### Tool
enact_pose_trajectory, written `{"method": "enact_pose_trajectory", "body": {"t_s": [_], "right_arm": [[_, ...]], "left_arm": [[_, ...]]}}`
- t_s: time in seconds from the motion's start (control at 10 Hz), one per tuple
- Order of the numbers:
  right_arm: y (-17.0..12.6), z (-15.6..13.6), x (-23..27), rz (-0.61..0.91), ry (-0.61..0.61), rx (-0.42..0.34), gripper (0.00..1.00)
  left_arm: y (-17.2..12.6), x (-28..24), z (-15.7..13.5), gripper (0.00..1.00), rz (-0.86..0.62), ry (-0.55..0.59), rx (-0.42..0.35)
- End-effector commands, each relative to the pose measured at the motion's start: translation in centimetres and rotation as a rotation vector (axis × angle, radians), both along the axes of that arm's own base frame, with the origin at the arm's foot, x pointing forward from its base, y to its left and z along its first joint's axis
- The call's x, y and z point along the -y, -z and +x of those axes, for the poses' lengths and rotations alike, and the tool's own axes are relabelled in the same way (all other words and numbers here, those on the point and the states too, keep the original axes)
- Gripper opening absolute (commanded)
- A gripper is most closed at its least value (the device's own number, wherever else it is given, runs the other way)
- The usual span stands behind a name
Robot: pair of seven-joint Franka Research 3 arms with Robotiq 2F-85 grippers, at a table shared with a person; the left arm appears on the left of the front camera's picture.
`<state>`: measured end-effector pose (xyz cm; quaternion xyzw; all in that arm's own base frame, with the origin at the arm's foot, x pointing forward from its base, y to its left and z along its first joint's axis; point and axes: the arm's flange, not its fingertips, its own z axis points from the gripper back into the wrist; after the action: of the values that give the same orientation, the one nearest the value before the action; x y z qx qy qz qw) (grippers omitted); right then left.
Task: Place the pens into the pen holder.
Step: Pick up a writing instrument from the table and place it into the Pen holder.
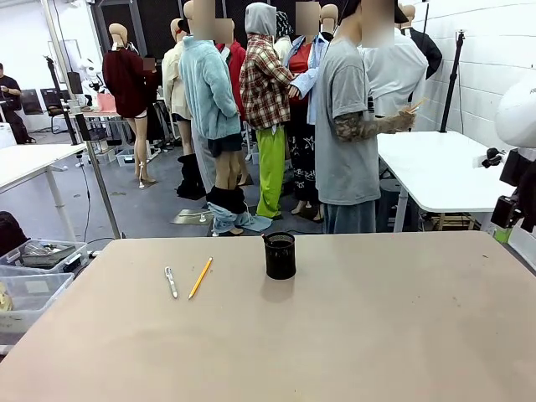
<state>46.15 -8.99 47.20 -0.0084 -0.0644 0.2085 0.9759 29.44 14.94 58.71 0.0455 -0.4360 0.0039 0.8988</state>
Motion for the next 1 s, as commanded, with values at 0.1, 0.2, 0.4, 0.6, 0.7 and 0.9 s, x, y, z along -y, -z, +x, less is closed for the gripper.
{"method": "enact_pose_trajectory", "body": {"t_s": [0.1,0.2,0.4,0.6,0.7,0.9], "right_arm": [[0.6,0.0,0.2,-0.015,-0.017,0.015,0.8],[0.6,0.0,0.2,-0.015,-0.017,0.015,0.8],[0.6,0.0,0.2,-0.015,-0.017,0.015,0.8],[0.6,0.0,0.2,-0.015,-0.017,0.015,0.8],[0.6,0.0,0.2,-0.015,-0.017,0.015,0.8],[0.6,0.0,0.2,-0.015,-0.017,0.015,0.8]], "left_arm": [[-0.1,11.1,6.8,1.0,0.034,0.04,-0.185],[0.2,14.2,9.1,1.0,0.011,0.069,-0.274],[2.7,20.3,13.3,1.0,0.014,-0.068,-0.415],[7.1,23.5,15.1,1.0,-0.037,-0.158,-0.561],[5.2,22.3,12.6,1.0,0.007,-0.012,-0.417],[7.7,23.8,14.4,1.0,-0.014,-0.071,-0.509]]}}
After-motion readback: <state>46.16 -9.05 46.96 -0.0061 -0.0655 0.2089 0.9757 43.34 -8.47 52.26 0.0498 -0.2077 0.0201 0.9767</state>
